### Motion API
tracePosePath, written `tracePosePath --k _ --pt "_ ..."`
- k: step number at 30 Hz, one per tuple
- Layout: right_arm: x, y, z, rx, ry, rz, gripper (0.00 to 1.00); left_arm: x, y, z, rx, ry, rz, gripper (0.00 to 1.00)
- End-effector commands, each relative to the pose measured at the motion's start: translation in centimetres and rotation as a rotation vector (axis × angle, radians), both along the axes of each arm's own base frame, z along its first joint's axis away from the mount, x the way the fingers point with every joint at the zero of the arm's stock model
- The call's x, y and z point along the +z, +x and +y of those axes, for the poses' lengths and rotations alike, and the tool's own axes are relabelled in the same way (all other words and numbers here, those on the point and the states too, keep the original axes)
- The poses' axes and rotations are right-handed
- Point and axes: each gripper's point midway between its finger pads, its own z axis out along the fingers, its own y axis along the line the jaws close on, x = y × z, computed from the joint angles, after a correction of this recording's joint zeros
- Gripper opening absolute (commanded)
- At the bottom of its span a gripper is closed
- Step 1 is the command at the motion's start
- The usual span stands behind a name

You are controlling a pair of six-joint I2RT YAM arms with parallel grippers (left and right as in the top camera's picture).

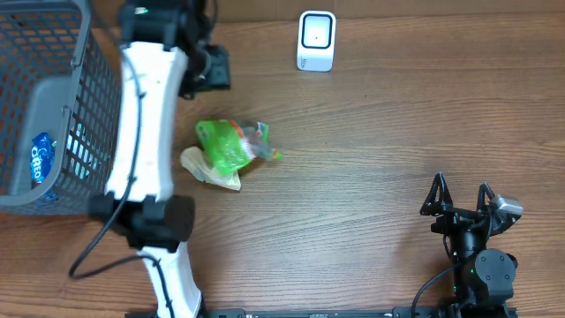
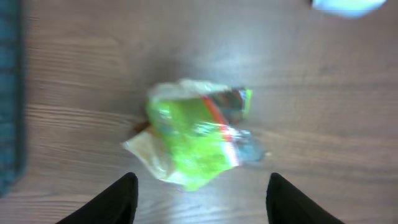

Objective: Scan the item barcode
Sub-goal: 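Lift the green packet out and place it beside the brown bag, then reach the left gripper into the basket and grasp the pale green wipes pack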

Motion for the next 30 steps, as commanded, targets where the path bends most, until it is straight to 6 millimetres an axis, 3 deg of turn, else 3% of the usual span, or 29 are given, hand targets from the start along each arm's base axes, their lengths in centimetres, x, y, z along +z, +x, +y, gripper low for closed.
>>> tracePosePath --k 1,2,3,7,11,13,16,20,21,30 --pt "0.4 -0.1 -0.1 -0.007 -0.004 -0.014 1.00 8.0 -3.0 6.0 0.158 0.026 -0.217 0.60" --pt "0.4 -0.1 -0.1 -0.007 -0.004 -0.014 1.00 10.4 -5.0 9.5 0.252 0.050 -0.283 0.63" --pt "0.4 -0.1 -0.1 -0.007 -0.004 -0.014 1.00 11.5 -6.2 11.4 0.307 0.064 -0.314 0.64" --pt "0.4 -0.1 -0.1 -0.007 -0.004 -0.014 1.00 14.1 -11.0 18.0 0.521 0.096 -0.386 0.67" --pt "0.4 -0.1 -0.1 -0.007 -0.004 -0.014 1.00 13.5 -14.4 23.7 0.721 0.094 -0.366 0.69" --pt "0.4 -0.1 -0.1 -0.007 -0.004 -0.014 1.00 12.6 -14.9 25.6 0.780 0.097 -0.340 0.71" --pt "0.4 -0.1 -0.1 -0.007 -0.004 -0.014 1.00 10.8 -14.8 28.0 0.849 0.082 -0.295 0.72" --pt "0.4 -0.1 -0.1 -0.007 -0.004 -0.014 1.00 7.9 -13.0 30.0 0.859 0.058 -0.224 0.73" --pt "0.4 -0.1 -0.1 -0.007 -0.004 -0.014 1.00 6.2 -12.0 30.8 0.857 0.047 -0.185 0.75" --pt "0.4 -0.1 -0.1 -0.007 -0.004 -0.014 1.00 -2.3 -8.1 34.0 0.817 0.005 -0.011 0.77"
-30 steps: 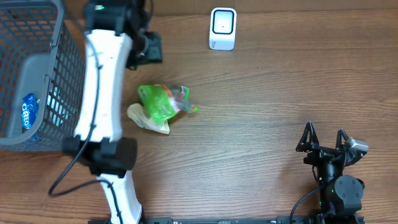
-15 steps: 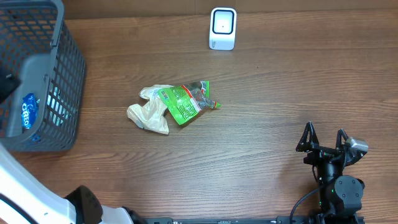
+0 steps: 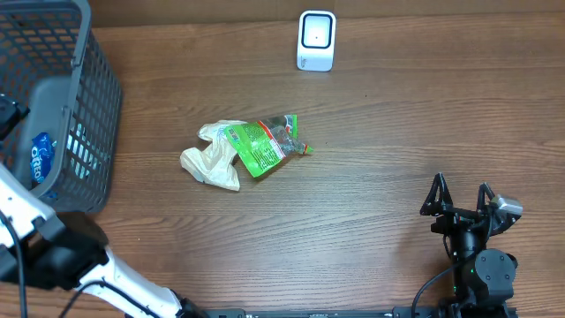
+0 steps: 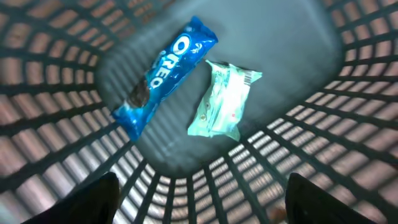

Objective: Scan the item barcode
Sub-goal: 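Reach the left gripper into the basket and grasp the pale green wipes pack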

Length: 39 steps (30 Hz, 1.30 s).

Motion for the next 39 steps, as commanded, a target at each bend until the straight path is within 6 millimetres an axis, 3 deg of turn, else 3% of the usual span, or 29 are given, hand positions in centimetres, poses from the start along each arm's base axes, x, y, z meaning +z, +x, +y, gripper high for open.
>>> tracePosePath --k 1,9,20,25,30,39 --pt "0.3 -0.1 -0.1 -0.007 -0.003 -0.014 1.00 -4.5 2.0 1.1 -0.055 -0.057 0.057 0.77" --pt "0.3 -0.1 -0.1 -0.007 -0.003 -0.014 1.00 -10.7 6.3 1.3 -0.173 -0.094 0.098 0.78" --pt "0.3 -0.1 -0.1 -0.007 -0.003 -0.014 1.00 -18.2 7.8 0.0 -0.206 -0.156 0.245 0.78" --pt "0.3 -0.1 -0.1 -0.007 -0.003 -0.014 1.00 -19.9 7.1 0.4 -0.144 -0.156 0.299 0.77" --pt "0.3 -0.1 -0.1 -0.007 -0.003 -0.014 1.00 -20.2 6.7 0.9 -0.112 -0.134 0.323 0.77" --pt "0.3 -0.1 -0.1 -0.007 -0.003 -0.014 1.00 -22.8 6.6 -0.2 -0.133 -0.158 0.357 0.75"
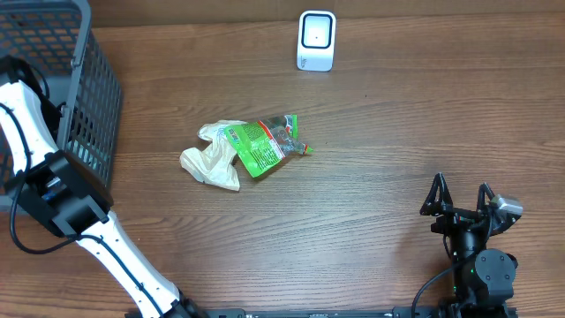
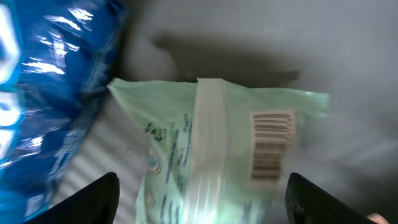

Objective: Scan the item barcode
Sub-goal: 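Reach the left gripper into the basket and grasp the pale green wipes pack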

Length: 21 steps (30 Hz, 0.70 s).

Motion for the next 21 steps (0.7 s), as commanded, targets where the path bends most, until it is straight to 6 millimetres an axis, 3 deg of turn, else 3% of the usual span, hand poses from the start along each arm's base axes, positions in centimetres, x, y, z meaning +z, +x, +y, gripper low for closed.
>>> tracePosePath --k 1,4,11,15,21 --pt "0.3 -0.1 -0.1 -0.007 -0.003 -0.013 1.00 -1.7 -0.4 -0.8 -0.001 -0.009 0.042 0.73" --pt "0.3 -0.1 -0.1 -0.007 -0.003 -0.013 1.00 -2.2 -0.5 -0.9 -0.002 -0.014 0.049 0.63" --pt "0.3 -0.1 -0.1 -0.007 -0.003 -0.013 1.00 -1.0 -0.4 -0.9 -0.001 -0.010 0.042 0.10" --pt "0.3 -0.1 -0.1 -0.007 -0.003 -0.013 1.00 1.6 0.1 -0.7 0.010 0.006 0.004 0.04" --pt "0.3 -0.1 -0.1 -0.007 -0.003 -0.013 1.00 9.6 1.6 -0.6 0.020 0.059 -0.153 0.04"
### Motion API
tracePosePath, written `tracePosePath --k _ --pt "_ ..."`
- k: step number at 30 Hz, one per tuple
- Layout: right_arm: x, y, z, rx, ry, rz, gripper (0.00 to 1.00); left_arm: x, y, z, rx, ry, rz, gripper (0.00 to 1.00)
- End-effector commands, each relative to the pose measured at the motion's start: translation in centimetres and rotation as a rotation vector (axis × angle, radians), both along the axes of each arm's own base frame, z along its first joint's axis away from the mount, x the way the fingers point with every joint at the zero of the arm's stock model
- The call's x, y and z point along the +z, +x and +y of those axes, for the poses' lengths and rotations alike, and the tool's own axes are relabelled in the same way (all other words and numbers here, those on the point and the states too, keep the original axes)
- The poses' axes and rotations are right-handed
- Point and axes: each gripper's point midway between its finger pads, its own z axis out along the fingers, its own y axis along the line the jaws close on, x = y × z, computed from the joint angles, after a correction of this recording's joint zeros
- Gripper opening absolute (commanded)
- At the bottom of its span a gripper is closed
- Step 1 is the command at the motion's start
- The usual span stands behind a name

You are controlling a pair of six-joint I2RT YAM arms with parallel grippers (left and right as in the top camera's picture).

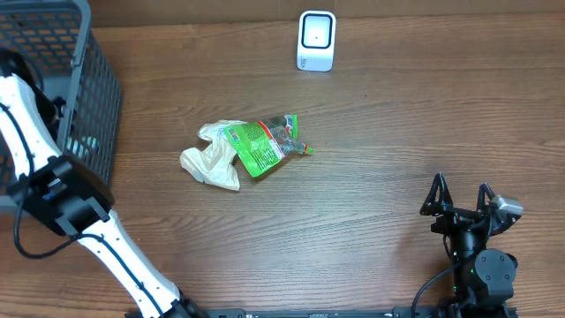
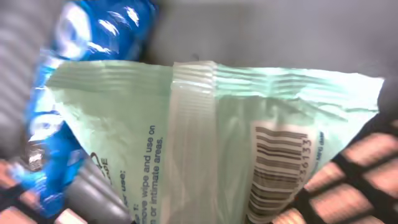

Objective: Scan the item barcode
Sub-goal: 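Reach the left gripper into the basket and grasp the pale green wipes pack, then carry the wipes pack out and lower it onto the table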

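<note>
A mint green packet (image 2: pixel 205 137) fills the left wrist view, its barcode (image 2: pixel 277 171) at the lower right. A blue Oreo pack (image 2: pixel 81 43) lies behind it at the left. Both are inside the grey mesh basket (image 1: pixel 93 88) at the table's left, where my left arm (image 1: pixel 22 106) reaches down. The left fingers are hidden behind the packet, which sits close against the camera as if gripped. The white scanner (image 1: pixel 316 40) stands at the back centre. My right gripper (image 1: pixel 459 196) rests open near the front right, holding nothing.
A green snack packet (image 1: pixel 260 141) and a beige packet (image 1: pixel 210 163) lie together on the wooden table left of centre. The basket's mesh wall (image 2: pixel 364 180) shows at the lower right of the left wrist view.
The mint green packet now fills the left wrist view and covers the fingers, which were open on either side of it. The basket mesh now shows behind it. The right arm is unchanged.
My left gripper was open over the green snack packet on the table. Then it hung above the basket, over the Oreo pack and mint packet. Then it was low over the mint packet, jaws open. Now the packet is tight against the camera.
</note>
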Motion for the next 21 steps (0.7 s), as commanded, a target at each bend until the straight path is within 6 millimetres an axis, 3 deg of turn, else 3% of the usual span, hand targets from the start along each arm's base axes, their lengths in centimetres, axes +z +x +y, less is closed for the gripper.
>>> tracePosePath --k 1,5,8,13,18,21 --pt "0.3 -0.1 -0.1 -0.007 -0.003 -0.013 1.00 7.2 2.0 -0.5 0.000 0.060 -0.189 0.04" --pt "0.3 -0.1 -0.1 -0.007 -0.003 -0.013 1.00 14.9 3.9 -3.2 -0.086 0.095 -0.428 0.04" --pt "0.3 -0.1 -0.1 -0.007 -0.003 -0.013 1.00 20.1 3.3 -5.6 -0.133 0.168 -0.513 0.04" --pt "0.3 -0.1 -0.1 -0.007 -0.003 -0.013 1.00 27.0 1.6 -10.2 -0.232 0.241 -0.645 0.04" --pt "0.3 -0.1 -0.1 -0.007 -0.003 -0.013 1.00 31.6 -0.7 -13.8 -0.291 0.329 -0.711 0.07" --pt "0.3 -0.1 -0.1 -0.007 -0.003 -0.013 1.00 32.4 -1.2 -16.0 -0.334 0.325 -0.724 0.08"
